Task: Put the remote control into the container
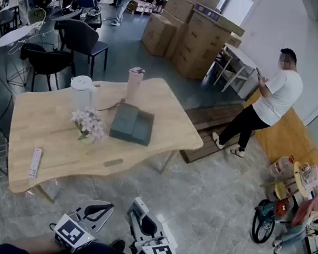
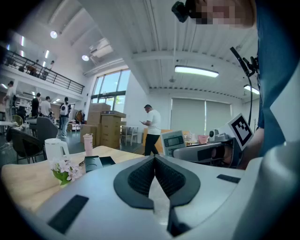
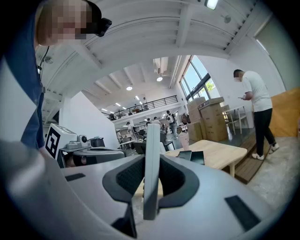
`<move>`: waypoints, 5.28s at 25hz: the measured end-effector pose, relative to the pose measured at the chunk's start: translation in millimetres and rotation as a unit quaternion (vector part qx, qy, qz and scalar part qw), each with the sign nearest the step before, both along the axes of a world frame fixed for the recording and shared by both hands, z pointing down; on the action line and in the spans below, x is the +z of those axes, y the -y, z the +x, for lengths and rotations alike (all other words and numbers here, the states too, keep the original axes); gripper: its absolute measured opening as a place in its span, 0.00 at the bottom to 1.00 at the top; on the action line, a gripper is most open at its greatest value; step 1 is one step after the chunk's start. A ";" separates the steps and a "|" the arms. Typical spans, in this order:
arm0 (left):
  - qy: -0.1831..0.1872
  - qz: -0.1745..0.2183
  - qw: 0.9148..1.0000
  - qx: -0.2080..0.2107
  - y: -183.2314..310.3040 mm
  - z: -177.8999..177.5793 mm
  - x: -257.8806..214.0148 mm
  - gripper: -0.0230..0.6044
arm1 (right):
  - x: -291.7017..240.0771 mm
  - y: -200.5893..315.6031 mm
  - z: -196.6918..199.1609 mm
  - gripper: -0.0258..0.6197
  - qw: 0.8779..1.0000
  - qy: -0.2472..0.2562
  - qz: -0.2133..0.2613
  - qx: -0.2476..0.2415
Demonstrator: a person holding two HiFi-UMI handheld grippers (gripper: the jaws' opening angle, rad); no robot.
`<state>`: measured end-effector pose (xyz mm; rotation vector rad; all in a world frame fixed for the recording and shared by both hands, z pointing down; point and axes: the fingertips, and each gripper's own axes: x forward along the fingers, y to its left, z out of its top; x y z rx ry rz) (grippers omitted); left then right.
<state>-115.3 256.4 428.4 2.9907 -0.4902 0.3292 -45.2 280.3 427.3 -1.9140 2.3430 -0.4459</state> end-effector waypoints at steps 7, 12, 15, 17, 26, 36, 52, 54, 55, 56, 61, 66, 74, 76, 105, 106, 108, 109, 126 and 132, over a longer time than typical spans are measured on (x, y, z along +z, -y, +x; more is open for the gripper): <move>0.007 0.006 1.000 0.003 2.5 3.9 -1.4 0.06 | 0.0 3.2 4.6 0.18 1.000 -0.004 0.001 -0.002; 0.011 0.010 1.000 0.004 6.3 10.0 0.9 0.06 | 1.7 8.5 7.9 0.18 1.000 -0.001 0.001 -0.009; 0.008 0.008 1.000 -0.001 8.1 17.0 2.9 0.06 | 0.7 10.0 15.2 0.18 1.000 0.000 0.005 -0.013; 0.009 0.012 1.000 -0.001 8.6 24.6 -2.1 0.06 | -0.5 10.5 22.8 0.18 1.000 0.003 0.006 -0.015; 0.006 0.010 0.999 -0.033 3.2 56.3 0.7 0.06 | 5.6 7.3 60.4 0.18 0.999 0.010 0.007 -0.036; 0.004 0.007 0.998 -0.057 15.3 75.9 3.7 0.06 | 16.3 19.4 83.0 0.18 0.999 0.015 0.002 -0.048; -0.006 0.003 1.000 -0.017 156.2 111.8 20.1 0.06 | 37.3 148.6 112.2 0.18 1.000 0.013 -0.024 -0.015; -0.008 0.003 1.000 -0.008 178.8 116.4 19.0 0.06 | 38.5 172.4 115.0 0.18 0.999 0.013 -0.030 -0.012; -0.009 0.002 1.000 -0.004 190.2 118.4 19.3 0.06 | 38.1 184.7 116.2 0.18 0.999 0.014 -0.032 -0.010; -0.010 0.001 1.000 0.000 201.7 120.2 19.5 0.06 | 37.5 197.2 117.4 0.18 0.999 0.015 -0.034 -0.009; -0.015 -0.019 1.000 0.015 258.5 123.2 18.5 0.06 | 38.2 256.6 121.5 0.18 0.998 0.034 -0.049 0.008; -0.035 -0.015 0.998 0.039 300.3 131.8 3.5 0.06 | 39.6 303.0 129.4 0.18 0.997 0.041 -0.057 0.026; -0.023 -0.040 0.999 0.013 338.0 153.9 32.3 0.06 | 62.0 344.7 158.7 0.18 0.995 0.058 -0.083 0.011; -0.019 -0.029 0.999 0.005 343.9 165.8 32.2 0.06 | 68.1 352.8 170.4 0.18 0.994 0.067 -0.090 0.000; -0.026 -0.036 0.994 -0.097 380.0 184.6 17.7 0.06 | 133.4 458.8 210.6 0.18 0.979 0.103 -0.157 -0.073; -0.027 -0.037 0.994 -0.099 380.6 181.4 18.2 0.06 | 140.4 461.9 211.1 0.18 0.979 0.103 -0.164 -0.071; -0.029 -0.040 0.993 -0.104 381.9 175.5 19.0 0.06 | 156.1 467.7 213.6 0.18 0.975 0.113 -0.183 -0.064; -0.030 -0.042 0.993 -0.106 382.6 172.5 19.0 0.06 | 164.6 470.6 214.8 0.18 0.972 0.122 -0.194 -0.059; -0.037 -0.063 0.982 -0.175 401.8 119.4 32.7 0.06 | 277.3 547.4 221.1 0.18 0.928 0.140 -0.345 -0.026; -0.027 -0.060 0.980 -0.188 409.5 110.7 38.2 0.06 | 309.5 564.7 217.0 0.18 0.910 0.131 -0.393 -0.021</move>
